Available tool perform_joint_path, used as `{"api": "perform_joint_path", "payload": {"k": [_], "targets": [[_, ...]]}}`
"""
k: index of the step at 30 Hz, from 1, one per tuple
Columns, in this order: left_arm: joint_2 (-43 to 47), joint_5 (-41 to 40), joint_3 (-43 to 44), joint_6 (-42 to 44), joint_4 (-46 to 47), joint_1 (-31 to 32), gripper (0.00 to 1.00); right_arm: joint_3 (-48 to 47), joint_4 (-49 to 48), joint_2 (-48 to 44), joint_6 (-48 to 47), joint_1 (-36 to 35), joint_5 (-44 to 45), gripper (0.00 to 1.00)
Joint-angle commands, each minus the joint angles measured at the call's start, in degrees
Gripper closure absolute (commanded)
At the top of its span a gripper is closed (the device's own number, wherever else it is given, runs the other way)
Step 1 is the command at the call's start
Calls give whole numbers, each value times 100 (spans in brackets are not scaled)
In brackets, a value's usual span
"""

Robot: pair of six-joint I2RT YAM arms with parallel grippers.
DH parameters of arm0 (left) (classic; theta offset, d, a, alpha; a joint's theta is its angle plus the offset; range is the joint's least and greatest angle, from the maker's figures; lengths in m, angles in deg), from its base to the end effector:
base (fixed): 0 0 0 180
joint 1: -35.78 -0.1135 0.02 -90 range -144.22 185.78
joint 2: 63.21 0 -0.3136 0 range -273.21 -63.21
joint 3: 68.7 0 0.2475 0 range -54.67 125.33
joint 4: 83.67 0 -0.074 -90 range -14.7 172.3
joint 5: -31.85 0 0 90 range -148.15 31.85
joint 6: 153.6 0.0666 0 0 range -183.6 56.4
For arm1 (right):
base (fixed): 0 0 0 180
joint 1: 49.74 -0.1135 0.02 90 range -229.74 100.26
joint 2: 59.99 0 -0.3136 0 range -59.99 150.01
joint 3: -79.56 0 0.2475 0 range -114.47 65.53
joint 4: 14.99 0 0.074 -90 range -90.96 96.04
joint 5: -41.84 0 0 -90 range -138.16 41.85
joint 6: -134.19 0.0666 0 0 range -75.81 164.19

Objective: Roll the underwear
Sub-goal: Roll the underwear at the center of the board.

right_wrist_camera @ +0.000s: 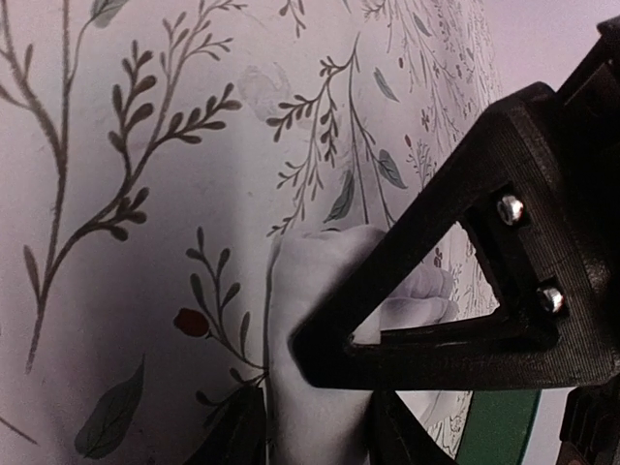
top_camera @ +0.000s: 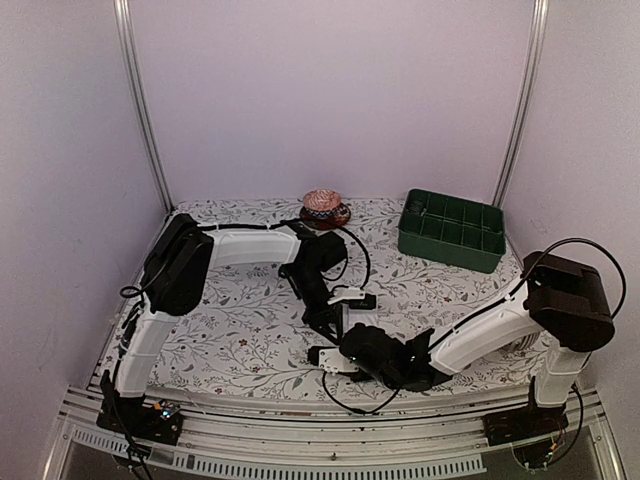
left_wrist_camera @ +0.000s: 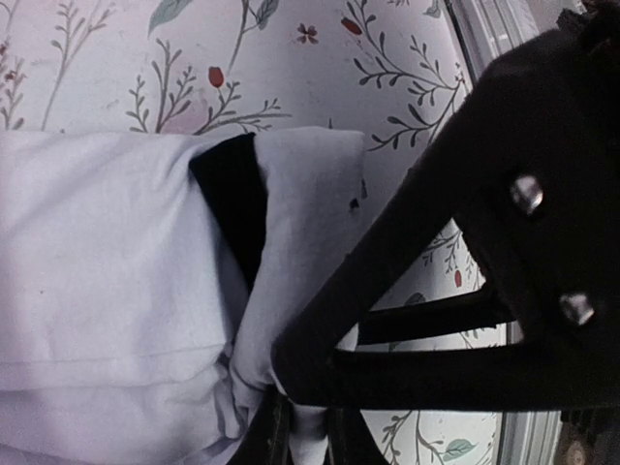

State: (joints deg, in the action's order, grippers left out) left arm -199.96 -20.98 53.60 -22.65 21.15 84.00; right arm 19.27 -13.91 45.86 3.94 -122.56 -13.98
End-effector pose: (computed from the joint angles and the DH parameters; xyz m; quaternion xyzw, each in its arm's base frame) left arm 0.2957 -0.3914 0.1395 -0.6661 -0.6743 0.3183 0.0172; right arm 0.1443 0.3401 0.1446 -0.6811 0.5804 -0.1631 0.4155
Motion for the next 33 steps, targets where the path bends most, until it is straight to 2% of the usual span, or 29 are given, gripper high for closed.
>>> {"api": "perform_joint_path", "payload": {"k": [1, 5, 6, 9, 10, 13, 21, 22, 23, 28, 33], "targets": [[-371, -335, -173, 84, -288, -66, 89, -118, 145, 346, -54, 37, 248, 68], [-332, -330, -280, 121, -221, -117, 88, -163, 209, 350, 7, 39, 294, 79], [-312, -340, -313, 126, -202, -131, 89, -166, 220, 349, 15, 37, 300, 87], [-186, -350, -499, 137, -92, -172, 86, -202, 312, 346, 72, 46, 167, 96], [-101, -358, -571, 131, -34, -188, 82, -217, 360, 335, 110, 48, 97, 97], [196, -321, -835, 137, 143, -258, 61, -300, 633, 302, 258, 115, -295, 97], [1346, -490, -1951, 40, 980, -391, 29, -481, 1224, 105, 818, 447, -1414, 97], [1573, -532, -2112, 18, 1134, -427, 20, -499, 1287, 69, 874, 498, -1565, 98], [1747, -554, -2286, -12, 1291, -473, 4, -509, 1350, 45, 904, 537, -1710, 98], [2538, -518, -3039, -74, 1824, -751, 1, -668, 1657, 41, 1102, 716, -2303, 98], [3460, -695, -4126, -52, 2960, -949, 2, -882, 1967, 185, 1248, 913, -2887, 97]]}}
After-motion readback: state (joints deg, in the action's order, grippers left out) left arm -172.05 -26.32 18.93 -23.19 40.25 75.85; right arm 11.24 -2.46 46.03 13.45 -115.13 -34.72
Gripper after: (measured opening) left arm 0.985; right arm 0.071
